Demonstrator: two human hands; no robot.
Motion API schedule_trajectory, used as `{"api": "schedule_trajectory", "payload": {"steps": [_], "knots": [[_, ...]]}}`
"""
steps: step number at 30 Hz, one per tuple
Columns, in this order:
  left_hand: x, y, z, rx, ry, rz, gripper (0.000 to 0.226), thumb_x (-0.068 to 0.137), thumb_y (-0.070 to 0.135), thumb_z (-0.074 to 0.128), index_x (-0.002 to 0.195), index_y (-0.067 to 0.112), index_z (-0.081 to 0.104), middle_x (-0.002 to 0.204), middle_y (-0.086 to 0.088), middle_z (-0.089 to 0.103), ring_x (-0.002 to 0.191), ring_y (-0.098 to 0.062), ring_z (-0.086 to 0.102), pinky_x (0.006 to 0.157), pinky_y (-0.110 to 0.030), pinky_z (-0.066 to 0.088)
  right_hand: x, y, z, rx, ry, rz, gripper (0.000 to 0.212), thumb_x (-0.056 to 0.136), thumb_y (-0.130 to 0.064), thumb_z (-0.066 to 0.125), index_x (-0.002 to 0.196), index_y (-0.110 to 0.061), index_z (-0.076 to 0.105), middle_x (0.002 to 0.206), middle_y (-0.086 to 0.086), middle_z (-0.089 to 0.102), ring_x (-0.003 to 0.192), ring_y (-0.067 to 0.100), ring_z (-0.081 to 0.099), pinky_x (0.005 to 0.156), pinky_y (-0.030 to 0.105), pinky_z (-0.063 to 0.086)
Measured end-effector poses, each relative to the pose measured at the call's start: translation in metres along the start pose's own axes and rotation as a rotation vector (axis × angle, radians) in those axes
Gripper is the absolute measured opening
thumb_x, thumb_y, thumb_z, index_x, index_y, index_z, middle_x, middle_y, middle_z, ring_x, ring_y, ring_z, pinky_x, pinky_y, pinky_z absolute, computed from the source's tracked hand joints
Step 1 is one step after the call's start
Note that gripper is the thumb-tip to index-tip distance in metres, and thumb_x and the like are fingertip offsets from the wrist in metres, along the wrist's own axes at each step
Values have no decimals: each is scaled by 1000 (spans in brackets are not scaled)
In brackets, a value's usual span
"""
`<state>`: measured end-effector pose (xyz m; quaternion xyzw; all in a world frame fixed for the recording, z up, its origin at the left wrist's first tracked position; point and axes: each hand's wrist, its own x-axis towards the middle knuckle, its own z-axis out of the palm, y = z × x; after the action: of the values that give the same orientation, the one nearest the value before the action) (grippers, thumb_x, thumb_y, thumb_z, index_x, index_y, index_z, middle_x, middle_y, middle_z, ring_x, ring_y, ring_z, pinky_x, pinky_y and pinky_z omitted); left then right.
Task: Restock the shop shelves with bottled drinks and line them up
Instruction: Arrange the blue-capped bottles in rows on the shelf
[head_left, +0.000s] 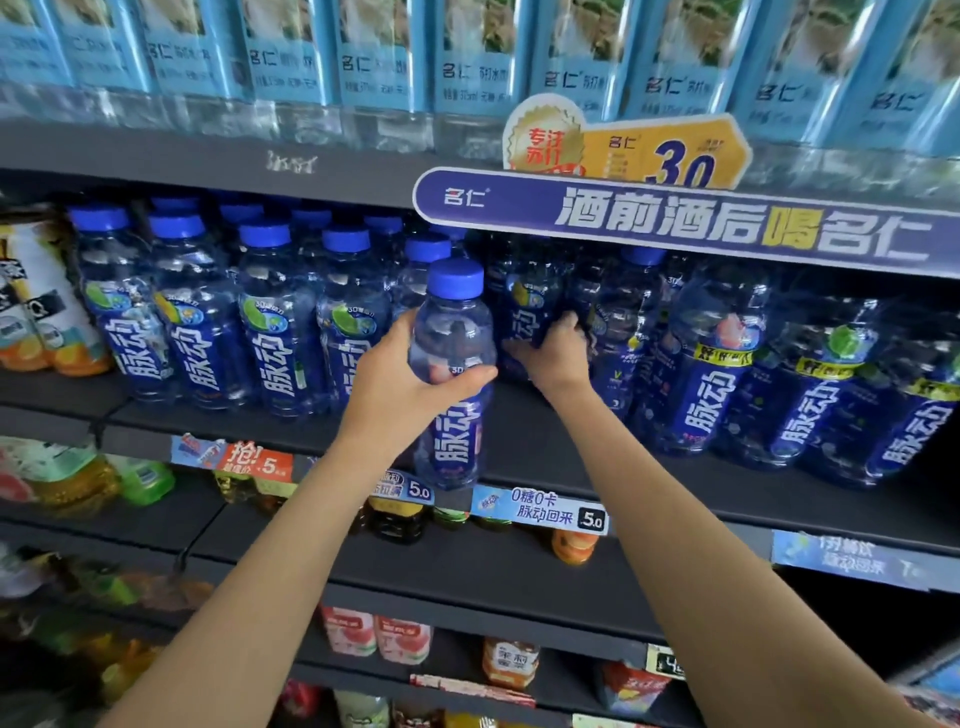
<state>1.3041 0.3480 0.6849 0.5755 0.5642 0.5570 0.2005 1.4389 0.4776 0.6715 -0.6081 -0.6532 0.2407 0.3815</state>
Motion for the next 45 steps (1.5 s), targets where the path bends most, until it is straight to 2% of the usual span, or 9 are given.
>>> {"api": "schedule_trajectory", "payload": {"steps": [5,10,14,18,23,27,38,42,45], "knots": [[-2,1,-5,-32,-4,21,47,69,23,79,102,35,49,90,20,62,75,16,57,66,0,41,15,-9,33,-11,121,190,87,81,-33,70,142,-1,17,138,22,37,120,38,48,90,42,43],[2,-2,-7,-35,-25,11,46,67,29,80,99,39,48,93,18,65,81,9,60,75,-11,48,11,0,33,-79,178,131,55,85,-30,66,123,0,41,126,20,50,113,37,53,85,41,44],[3,-3,-9,-36,-59,4,49,67,31,79,107,31,49,99,14,64,93,0,59,80,-21,48,13,5,29,-77,185,96,38,88,-24,62,112,3,52,115,21,57,105,37,57,73,35,42],[4,-3,-12,-28,-78,10,50,68,29,78,108,32,48,100,17,62,93,3,57,80,-18,46,16,-2,33,-36,99,122,73,78,-30,72,130,3,32,128,23,49,117,37,50,90,40,43],[5,-5,-13,-47,-92,-18,51,68,30,78,110,33,50,104,11,64,95,0,59,84,-23,48,21,-4,38,47,102,171,57,82,-24,70,122,2,40,123,22,56,112,36,55,87,39,44],[5,-5,-13,-36,-104,-7,48,70,29,77,110,30,50,100,15,63,92,3,58,78,-18,47,14,7,25,71,42,106,51,81,-23,71,118,2,48,119,17,59,106,31,57,73,28,41],[6,-4,-14,16,-131,9,45,72,30,75,111,25,52,81,10,64,70,9,58,65,-11,45,0,25,17,119,-102,20,53,87,-22,65,132,-4,44,125,12,59,115,29,55,92,35,44],[4,1,-15,271,-66,43,52,70,49,72,109,21,53,99,7,55,89,-3,51,74,-23,37,-14,21,4,139,-97,1,67,91,-19,59,146,-10,22,141,11,45,127,29,45,103,38,39],[0,8,-6,392,-12,96,59,66,54,72,104,12,57,105,1,52,96,-12,48,76,-23,35,-40,21,-10,274,-100,-98,56,89,-11,60,139,-10,35,140,9,45,126,25,46,101,39,43]]}}
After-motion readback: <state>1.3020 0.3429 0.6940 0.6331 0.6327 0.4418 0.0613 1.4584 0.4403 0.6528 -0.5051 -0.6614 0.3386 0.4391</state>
